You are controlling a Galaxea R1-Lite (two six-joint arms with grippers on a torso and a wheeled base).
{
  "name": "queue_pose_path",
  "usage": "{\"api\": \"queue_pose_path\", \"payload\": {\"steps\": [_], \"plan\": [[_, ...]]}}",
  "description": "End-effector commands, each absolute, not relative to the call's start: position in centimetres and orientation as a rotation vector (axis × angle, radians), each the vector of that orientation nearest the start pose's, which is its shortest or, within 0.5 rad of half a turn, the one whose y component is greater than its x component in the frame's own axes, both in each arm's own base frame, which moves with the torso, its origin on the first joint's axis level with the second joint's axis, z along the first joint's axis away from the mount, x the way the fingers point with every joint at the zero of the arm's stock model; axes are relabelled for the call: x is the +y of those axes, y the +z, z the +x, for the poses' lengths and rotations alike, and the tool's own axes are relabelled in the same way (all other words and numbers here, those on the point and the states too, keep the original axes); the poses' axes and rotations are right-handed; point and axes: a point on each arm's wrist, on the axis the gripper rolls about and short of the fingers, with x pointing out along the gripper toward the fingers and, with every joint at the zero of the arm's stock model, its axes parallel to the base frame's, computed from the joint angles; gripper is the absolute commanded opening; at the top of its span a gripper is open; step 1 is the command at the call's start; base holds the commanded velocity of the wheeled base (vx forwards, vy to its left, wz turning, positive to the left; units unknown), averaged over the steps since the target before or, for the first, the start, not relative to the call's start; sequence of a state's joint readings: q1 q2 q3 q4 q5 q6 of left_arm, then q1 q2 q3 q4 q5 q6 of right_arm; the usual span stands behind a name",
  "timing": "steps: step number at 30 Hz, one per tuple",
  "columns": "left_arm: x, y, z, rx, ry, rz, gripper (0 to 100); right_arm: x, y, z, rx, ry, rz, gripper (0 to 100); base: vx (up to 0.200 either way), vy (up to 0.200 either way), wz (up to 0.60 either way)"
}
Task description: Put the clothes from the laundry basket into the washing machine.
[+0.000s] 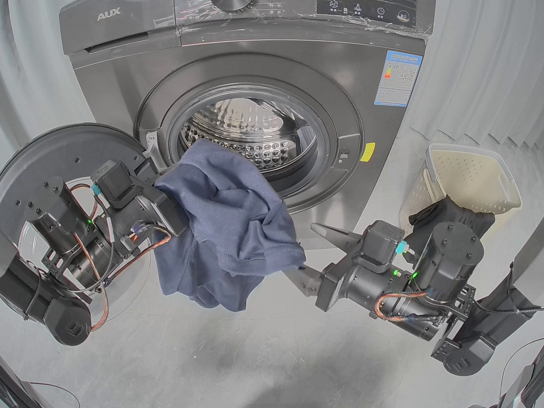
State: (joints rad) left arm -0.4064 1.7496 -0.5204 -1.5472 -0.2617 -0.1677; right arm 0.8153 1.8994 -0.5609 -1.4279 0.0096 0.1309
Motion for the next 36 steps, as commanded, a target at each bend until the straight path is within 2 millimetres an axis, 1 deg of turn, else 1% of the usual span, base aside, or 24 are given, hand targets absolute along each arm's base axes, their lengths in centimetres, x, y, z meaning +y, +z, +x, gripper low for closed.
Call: {"api": "queue_pose_path", "payload": {"steps": [1, 2, 3, 4, 5, 6, 9, 13, 14, 15, 17, 22, 26, 30, 36], "plan": [[-11.4, 19.1, 24.2, -0.271, -0.702, -0.192, 0, 19.6, 12.2, 18.4, 0.086, 0.864, 0.080, 100, 0.000, 0.000, 0.00], [-11.4, 19.1, 24.2, -0.271, -0.702, -0.192, 0, 19.3, 12.0, 18.1, 0.094, 0.869, 0.075, 100, 0.000, 0.000, 0.00], [-11.4, 19.3, 24.3, -0.278, -0.701, -0.190, 0, 18.1, 11.2, 17.0, 0.143, 0.893, 0.046, 100, 0.000, 0.000, 0.00], [-11.4, 19.3, 24.3, -0.282, -0.701, -0.188, 0, 17.3, 10.8, 16.4, 0.161, 0.901, 0.032, 100, 0.000, 0.000, 0.00], [-11.4, 19.3, 24.3, -0.282, -0.701, -0.188, 0, 17.1, 10.8, 16.2, 0.166, 0.902, 0.031, 100, 0.000, 0.000, 0.00], [-11.4, 19.3, 24.3, -0.281, -0.700, -0.187, 0, 16.1, 10.7, 15.4, 0.178, 0.903, 0.024, 100, 0.000, 0.000, 0.00], [-11.7, 18.9, 23.9, -0.261, -0.716, -0.188, 0, 15.1, 10.7, 14.6, 0.185, 0.898, 0.024, 100, 0.000, 0.000, 0.00], [-12.3, 17.6, 23.1, -0.203, -0.744, -0.181, 0, 14.7, 10.9, 14.8, 0.173, 0.878, 0.023, 100, 0.000, 0.000, 0.00], [-12.3, 17.4, 23.0, -0.196, -0.743, -0.175, 0, 14.6, 11.0, 14.8, 0.170, 0.873, 0.024, 100, 0.000, 0.000, 0.00], [-12.2, 16.7, 22.8, -0.172, -0.740, -0.156, 0, 14.3, 11.2, 15.1, 0.157, 0.856, 0.021, 100, 0.000, 0.000, 0.00], [-12.2, 16.4, 22.7, -0.169, -0.736, -0.118, 0, 14.0, 11.2, 15.4, 0.149, 0.832, 0.014, 100, 0.000, 0.000, 0.00], [-12.1, 16.4, 22.4, -0.177, -0.740, -0.101, 0, 13.4, 11.4, 15.8, 0.138, 0.806, 0.013, 100, 0.000, 0.000, 0.00], [-12.4, 16.3, 21.9, -0.171, -0.757, -0.099, 0, 13.3, 12.0, 15.6, 0.106, 0.807, 0.021, 100, 0.000, 0.000, 0.00], [-12.7, 15.9, 21.0, -0.153, -0.780, -0.087, 0, 13.3, 12.2, 15.7, 0.101, 0.806, 0.024, 100, 0.000, 0.000, 0.00], [-12.7, 16.0, 20.9, -0.158, -0.789, -0.087, 0, 13.4, 12.2, 15.7, 0.099, 0.807, 0.024, 100, 0.000, 0.000, 0.00]]}}
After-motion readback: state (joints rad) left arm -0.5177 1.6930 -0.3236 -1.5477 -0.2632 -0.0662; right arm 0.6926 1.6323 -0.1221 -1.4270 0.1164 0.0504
